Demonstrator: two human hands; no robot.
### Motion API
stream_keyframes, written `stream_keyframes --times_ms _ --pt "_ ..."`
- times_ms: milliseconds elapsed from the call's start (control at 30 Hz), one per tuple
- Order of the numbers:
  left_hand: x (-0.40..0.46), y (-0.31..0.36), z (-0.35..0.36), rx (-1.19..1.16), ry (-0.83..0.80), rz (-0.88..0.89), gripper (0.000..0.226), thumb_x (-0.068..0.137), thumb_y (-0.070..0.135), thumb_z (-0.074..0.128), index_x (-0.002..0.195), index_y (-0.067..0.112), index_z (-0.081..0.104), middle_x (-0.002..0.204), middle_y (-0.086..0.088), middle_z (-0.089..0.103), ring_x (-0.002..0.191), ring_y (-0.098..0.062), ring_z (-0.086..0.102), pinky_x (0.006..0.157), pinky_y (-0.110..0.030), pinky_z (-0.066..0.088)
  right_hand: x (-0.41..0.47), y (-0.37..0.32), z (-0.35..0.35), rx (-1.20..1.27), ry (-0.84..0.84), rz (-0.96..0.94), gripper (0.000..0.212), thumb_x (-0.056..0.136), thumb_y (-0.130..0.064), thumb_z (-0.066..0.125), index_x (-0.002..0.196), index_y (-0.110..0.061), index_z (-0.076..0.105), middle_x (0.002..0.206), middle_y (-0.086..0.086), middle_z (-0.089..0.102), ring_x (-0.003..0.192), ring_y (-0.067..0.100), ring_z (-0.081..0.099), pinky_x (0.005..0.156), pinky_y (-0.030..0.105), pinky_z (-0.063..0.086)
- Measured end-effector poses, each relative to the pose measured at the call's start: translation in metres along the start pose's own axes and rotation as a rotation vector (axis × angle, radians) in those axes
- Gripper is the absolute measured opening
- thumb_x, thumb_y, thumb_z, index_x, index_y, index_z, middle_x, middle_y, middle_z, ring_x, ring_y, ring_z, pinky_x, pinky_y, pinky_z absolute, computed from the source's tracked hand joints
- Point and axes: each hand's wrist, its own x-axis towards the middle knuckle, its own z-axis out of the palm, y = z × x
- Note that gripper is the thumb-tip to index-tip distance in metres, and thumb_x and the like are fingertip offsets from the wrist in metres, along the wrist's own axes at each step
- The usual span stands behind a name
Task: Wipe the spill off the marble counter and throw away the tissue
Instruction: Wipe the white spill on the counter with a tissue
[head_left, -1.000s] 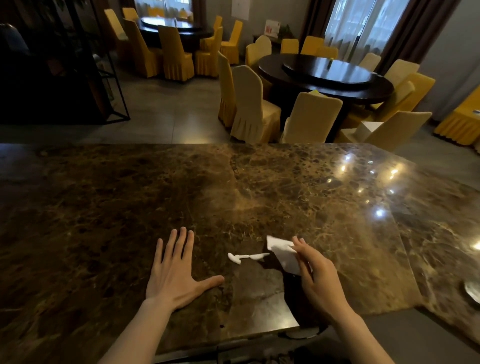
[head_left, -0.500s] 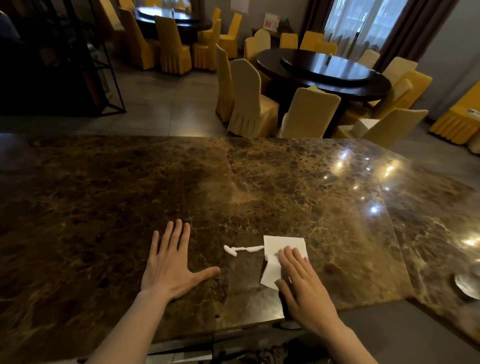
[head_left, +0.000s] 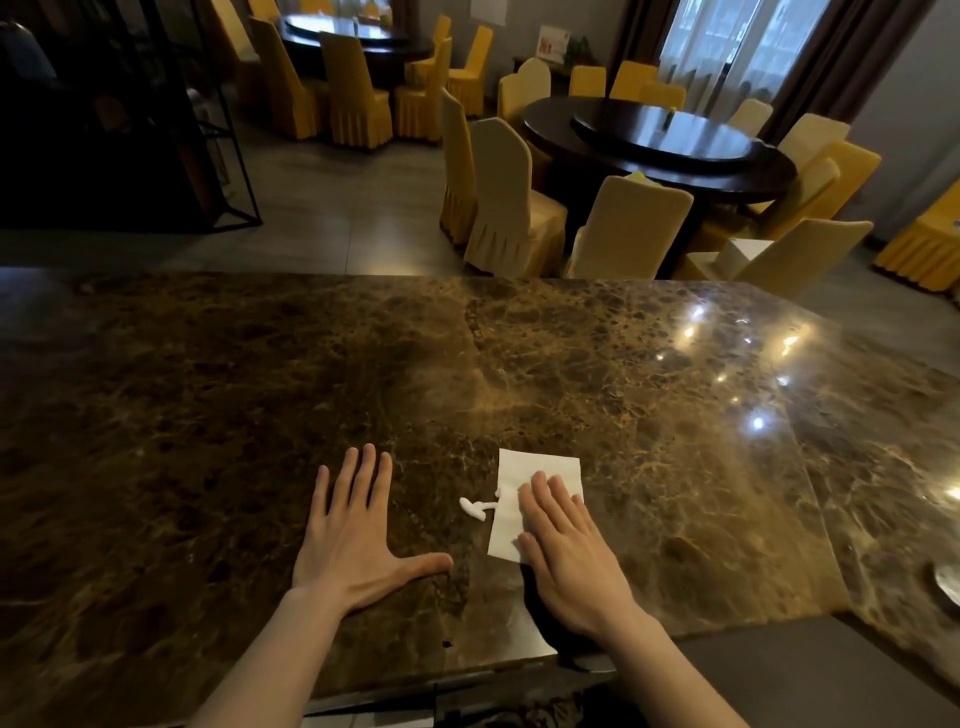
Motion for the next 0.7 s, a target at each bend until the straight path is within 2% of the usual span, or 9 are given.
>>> stream_keyframes --times_ms 100,233,367,467,533,700 --pt "0.001 -0.002 0.0 0.01 -0.011 0.003 0.154 0.049 0.12 0.005 0.161 0.02 -0.029 0.17 -0.004 -0.036 0.154 -0.022 -0.039 0.131 -0.056 -0.015 0.003 0.012 -0.005 -0.047 0.028 0.055 0.056 0.107 -0.044 0.018 0.158 -0.025 0.004 0.165 -0.004 -0.005 0.15 0.013 -0.017 0.124 0.035 -0.004" --pt "0.001 -0.001 0.001 0.014 -0.011 0.002 0.154 0.049 0.12 0.006 0.161 0.02 -0.028 0.17 -0.004 -0.036 0.155 -0.022 -0.039 0.131 -0.056 -0.015 0.011 0.02 -0.014 -0.05 -0.008 0.086 0.057 0.107 -0.04 0.02 0.157 -0.023 0.0 0.165 -0.002 -0.01 0.15 0.017 -0.019 0.122 0.034 -0.008" --pt "0.001 -0.001 0.001 0.027 -0.017 0.0 0.154 0.048 0.12 0.004 0.16 0.02 -0.029 0.17 -0.004 -0.037 0.154 -0.022 -0.04 0.131 -0.056 -0.016 -0.017 0.017 -0.008 -0.072 -0.028 0.025 0.058 0.105 -0.047 0.013 0.157 -0.027 -0.001 0.165 -0.006 -0.01 0.149 0.011 -0.021 0.124 0.037 -0.001" --pt "0.001 0.001 0.0 0.028 -0.023 -0.006 0.153 0.048 0.12 0.002 0.159 0.02 -0.031 0.169 -0.004 -0.038 0.154 -0.023 -0.04 0.131 -0.056 -0.016 -0.036 0.018 -0.004 -0.098 -0.059 0.02 0.06 0.103 -0.053 0.005 0.157 -0.028 -0.002 0.165 -0.007 -0.01 0.149 0.011 -0.019 0.123 0.036 -0.003" --pt "0.0 0.002 -0.002 0.041 -0.036 -0.01 0.154 0.047 0.12 0.0 0.159 0.02 -0.032 0.169 -0.004 -0.039 0.154 -0.024 -0.04 0.131 -0.057 -0.016 -0.019 0.021 -0.008 -0.121 -0.055 0.042 0.059 0.104 -0.05 0.008 0.157 -0.027 -0.004 0.165 -0.005 -0.012 0.149 0.013 -0.021 0.123 0.036 -0.008" --pt "-0.001 0.003 -0.005 0.042 -0.043 -0.007 0.154 0.046 0.119 -0.001 0.159 0.019 -0.031 0.168 -0.004 -0.04 0.154 -0.024 -0.04 0.131 -0.057 -0.015 0.039 0.01 -0.023 -0.065 -0.094 0.132 0.059 0.108 -0.038 0.02 0.157 -0.019 -0.006 0.165 0.003 -0.016 0.149 0.021 -0.021 0.124 0.038 -0.006"
